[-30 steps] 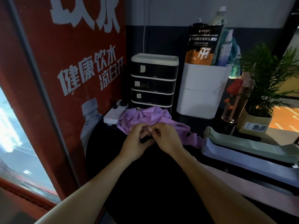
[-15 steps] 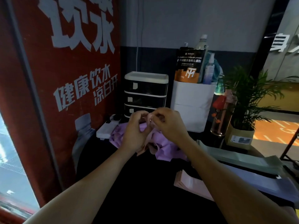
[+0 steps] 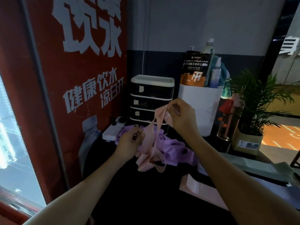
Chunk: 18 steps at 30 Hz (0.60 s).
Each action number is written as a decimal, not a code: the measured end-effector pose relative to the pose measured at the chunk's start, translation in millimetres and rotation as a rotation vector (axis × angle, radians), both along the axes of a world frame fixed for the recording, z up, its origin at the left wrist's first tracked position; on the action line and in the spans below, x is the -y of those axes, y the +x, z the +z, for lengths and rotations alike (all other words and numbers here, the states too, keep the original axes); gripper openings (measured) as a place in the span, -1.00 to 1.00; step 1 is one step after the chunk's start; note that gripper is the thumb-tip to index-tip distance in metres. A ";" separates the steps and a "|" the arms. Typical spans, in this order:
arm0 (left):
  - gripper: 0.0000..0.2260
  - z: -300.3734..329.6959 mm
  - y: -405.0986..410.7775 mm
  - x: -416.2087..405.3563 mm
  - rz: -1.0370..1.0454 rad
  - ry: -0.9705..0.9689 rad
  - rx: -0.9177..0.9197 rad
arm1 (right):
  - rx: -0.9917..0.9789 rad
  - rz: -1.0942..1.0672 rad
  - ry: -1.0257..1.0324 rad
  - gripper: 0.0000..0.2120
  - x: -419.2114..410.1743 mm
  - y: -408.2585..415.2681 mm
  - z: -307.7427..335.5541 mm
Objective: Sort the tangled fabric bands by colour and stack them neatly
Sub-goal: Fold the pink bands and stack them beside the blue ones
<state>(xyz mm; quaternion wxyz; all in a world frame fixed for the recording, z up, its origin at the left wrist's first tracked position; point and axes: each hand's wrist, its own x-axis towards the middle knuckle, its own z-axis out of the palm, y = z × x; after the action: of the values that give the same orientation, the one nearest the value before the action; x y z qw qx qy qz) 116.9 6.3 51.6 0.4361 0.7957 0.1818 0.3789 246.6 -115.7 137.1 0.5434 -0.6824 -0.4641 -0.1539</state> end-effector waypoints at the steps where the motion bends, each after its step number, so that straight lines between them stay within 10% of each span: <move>1: -0.85 3.3 -1.9 0.1 0.018 -0.062 0.026 | 0.001 -0.006 -0.011 -0.92 -0.3 0.6 -2.4; 18: -0.83 45.1 -12.7 -4.0 -0.010 -0.856 0.372 | -0.030 0.302 -0.420 -0.84 -5.7 -29.4 -63.5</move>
<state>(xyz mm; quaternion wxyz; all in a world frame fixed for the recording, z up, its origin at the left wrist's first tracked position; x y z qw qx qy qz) 104.2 10.3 96.7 0.7523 0.4636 0.2364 0.4041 217.2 -110.0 73.6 0.4136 -0.7054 -0.5743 0.0390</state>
